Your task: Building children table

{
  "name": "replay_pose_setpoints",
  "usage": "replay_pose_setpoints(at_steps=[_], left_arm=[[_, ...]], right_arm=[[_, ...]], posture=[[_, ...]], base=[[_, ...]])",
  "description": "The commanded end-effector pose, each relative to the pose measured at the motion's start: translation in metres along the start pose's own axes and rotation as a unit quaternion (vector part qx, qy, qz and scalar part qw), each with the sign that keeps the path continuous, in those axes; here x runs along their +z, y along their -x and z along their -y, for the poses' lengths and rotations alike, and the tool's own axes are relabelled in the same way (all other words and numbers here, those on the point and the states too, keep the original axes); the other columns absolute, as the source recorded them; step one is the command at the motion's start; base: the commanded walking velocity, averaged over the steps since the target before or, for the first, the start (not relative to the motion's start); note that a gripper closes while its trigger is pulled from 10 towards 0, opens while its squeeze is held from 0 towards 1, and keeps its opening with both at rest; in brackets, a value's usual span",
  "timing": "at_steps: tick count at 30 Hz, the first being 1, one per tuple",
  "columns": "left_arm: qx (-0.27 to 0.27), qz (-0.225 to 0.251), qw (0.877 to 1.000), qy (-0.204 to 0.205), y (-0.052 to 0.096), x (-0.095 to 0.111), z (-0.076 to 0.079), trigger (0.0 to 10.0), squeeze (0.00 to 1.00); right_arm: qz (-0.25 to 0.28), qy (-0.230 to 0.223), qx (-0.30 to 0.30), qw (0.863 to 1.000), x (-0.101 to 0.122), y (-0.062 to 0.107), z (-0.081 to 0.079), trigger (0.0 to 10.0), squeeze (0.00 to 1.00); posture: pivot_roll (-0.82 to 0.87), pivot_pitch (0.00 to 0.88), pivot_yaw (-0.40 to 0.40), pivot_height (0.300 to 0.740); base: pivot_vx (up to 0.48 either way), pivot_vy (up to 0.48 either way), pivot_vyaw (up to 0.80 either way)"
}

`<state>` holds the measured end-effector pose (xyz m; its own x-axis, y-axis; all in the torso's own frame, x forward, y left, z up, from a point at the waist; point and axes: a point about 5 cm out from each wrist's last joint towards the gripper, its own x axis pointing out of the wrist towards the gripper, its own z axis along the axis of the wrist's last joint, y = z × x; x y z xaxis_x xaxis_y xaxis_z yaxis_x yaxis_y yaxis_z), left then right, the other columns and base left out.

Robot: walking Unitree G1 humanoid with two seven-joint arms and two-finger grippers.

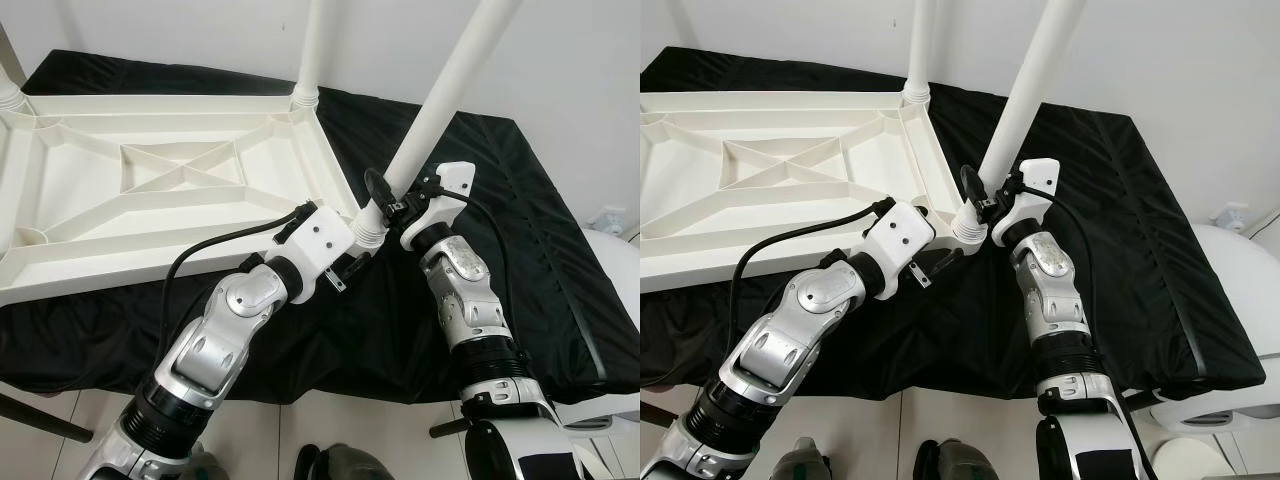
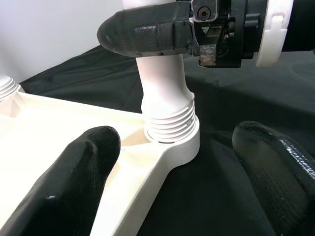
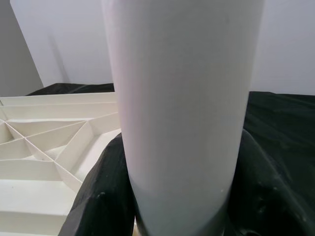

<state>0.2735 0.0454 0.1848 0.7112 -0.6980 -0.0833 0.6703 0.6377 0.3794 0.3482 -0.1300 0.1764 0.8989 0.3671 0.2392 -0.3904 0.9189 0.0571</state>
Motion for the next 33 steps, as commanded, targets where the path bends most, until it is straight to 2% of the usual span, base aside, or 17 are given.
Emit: replay_pose_setpoints(at_steps=[1,7,12,13,15,23,28,33], left_arm=[[-0.005,0.001,1.0,0.001,0.0,0.002,0.003,10.0,0.0],[-0.002,0.0,1.0,0.002,0.001,0.001,0.002,10.0,0.0],[-0.002,0.0,1.0,0.002,0.001,0.001,0.003,10.0,0.0],[-0.003,0.001,1.0,0.002,0.001,0.002,0.003,10.0,0.0],[-0.003,0.002,1.0,0.003,0.0,0.002,0.002,10.0,0.0],[-0.002,0.001,1.0,0.002,0.0,0.002,0.002,10.0,0.0],[0.001,0.001,1.0,0.002,0.001,0.002,0.001,10.0,0.0],[0.002,0.001,1.0,0.002,0.001,0.002,0.001,10.0,0.0]], right_arm=[[-0.041,-0.007,-0.015,0.999,-0.019,0.013,0.004,10.0,0.0],[-0.017,-0.009,0.02,1.0,-0.014,0.016,-0.009,10.0,0.0],[-0.02,-0.005,0.036,0.999,-0.014,0.014,-0.015,10.0,0.0],[-0.036,0.0,0.036,0.999,-0.015,0.008,-0.017,10.0,0.0],[-0.054,0.014,0.031,0.998,-0.017,0.002,-0.017,10.0,0.0],[-0.078,0.009,0.02,0.997,-0.019,-0.007,-0.015,10.0,0.0],[-0.086,0.001,0.002,0.996,-0.022,-0.006,-0.008,10.0,0.0],[-0.073,0.006,0.003,0.997,-0.023,0.003,-0.006,10.0,0.0]], posture=[[0.11,0.088,-0.142,0.74],[0.11,0.09,-0.145,0.74],[0.11,0.091,-0.143,0.74],[0.11,0.091,-0.14,0.74],[0.11,0.091,-0.14,0.74],[0.11,0.09,-0.144,0.74],[0.12,0.09,-0.145,0.74],[0.11,0.09,-0.147,0.74]], base=[[0.0,0.0,0.0],[0.0,0.0,0.0],[0.0,0.0,0.0],[0.0,0.0,0.0],[0.0,0.0,0.0],[0.0,0.0,0.0],[0.0,0.0,0.0],[0.0,0.0,0.0]])
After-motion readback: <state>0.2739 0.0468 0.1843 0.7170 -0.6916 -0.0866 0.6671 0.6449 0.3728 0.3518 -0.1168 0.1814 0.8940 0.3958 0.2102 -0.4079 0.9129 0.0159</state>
